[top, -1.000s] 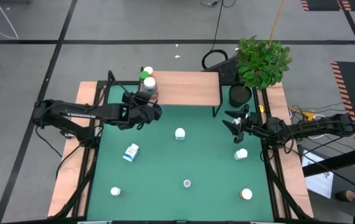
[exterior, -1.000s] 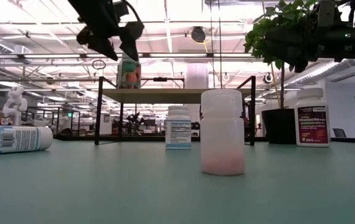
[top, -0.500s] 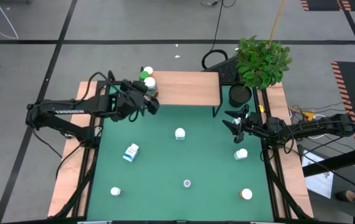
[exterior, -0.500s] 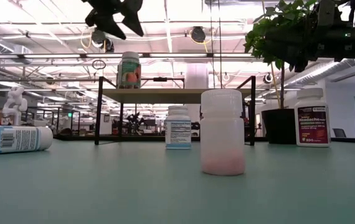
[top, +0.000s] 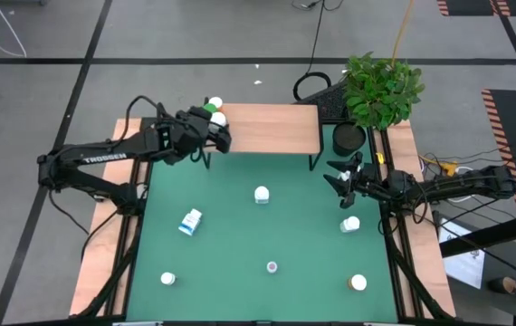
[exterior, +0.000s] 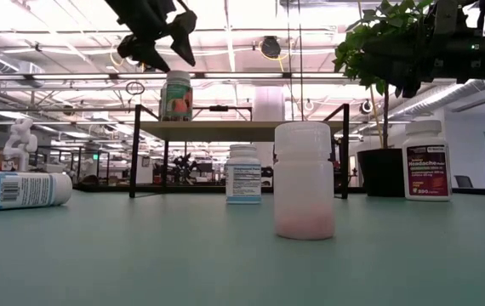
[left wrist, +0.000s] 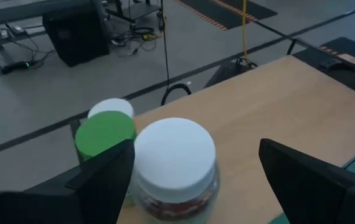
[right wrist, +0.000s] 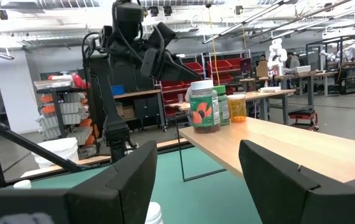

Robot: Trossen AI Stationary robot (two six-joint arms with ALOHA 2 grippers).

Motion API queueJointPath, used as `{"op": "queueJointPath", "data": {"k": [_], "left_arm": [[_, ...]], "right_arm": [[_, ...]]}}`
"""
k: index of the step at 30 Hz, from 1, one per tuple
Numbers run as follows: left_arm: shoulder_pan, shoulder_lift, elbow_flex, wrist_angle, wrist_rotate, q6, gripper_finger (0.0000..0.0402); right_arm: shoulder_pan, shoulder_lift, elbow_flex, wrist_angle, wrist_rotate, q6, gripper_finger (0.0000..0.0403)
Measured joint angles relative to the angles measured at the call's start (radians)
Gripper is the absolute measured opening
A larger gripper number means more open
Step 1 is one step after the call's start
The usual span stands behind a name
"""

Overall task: Pick and place medicine bottles onto shelf by color
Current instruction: Put the dark green bottle on the shelf

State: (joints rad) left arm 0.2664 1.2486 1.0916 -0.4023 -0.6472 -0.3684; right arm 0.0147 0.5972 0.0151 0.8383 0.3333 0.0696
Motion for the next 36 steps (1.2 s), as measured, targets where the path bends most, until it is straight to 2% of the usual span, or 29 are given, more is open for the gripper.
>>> {"op": "queueJointPath", "data": {"k": [8,19,36], "left_arm": [[-0.002,0.052,0.000,0.033,-0.031,0.009,0.0346],[-0.002,0.058,0.000,0.040,-0.080,0.009,0.0346],[-0.015,0.059,0.025,0.061,-0.076,0.149,0.0346]], "right_arm": [[0.000,0.000,0.000,0.003,0.000,-0.002,0.0224],[0.000,0.000,0.000,0.002,0.000,-0.006,0.0224],[0.000,0.000,0.000,0.002,0.000,-0.004,0.0224]]}}
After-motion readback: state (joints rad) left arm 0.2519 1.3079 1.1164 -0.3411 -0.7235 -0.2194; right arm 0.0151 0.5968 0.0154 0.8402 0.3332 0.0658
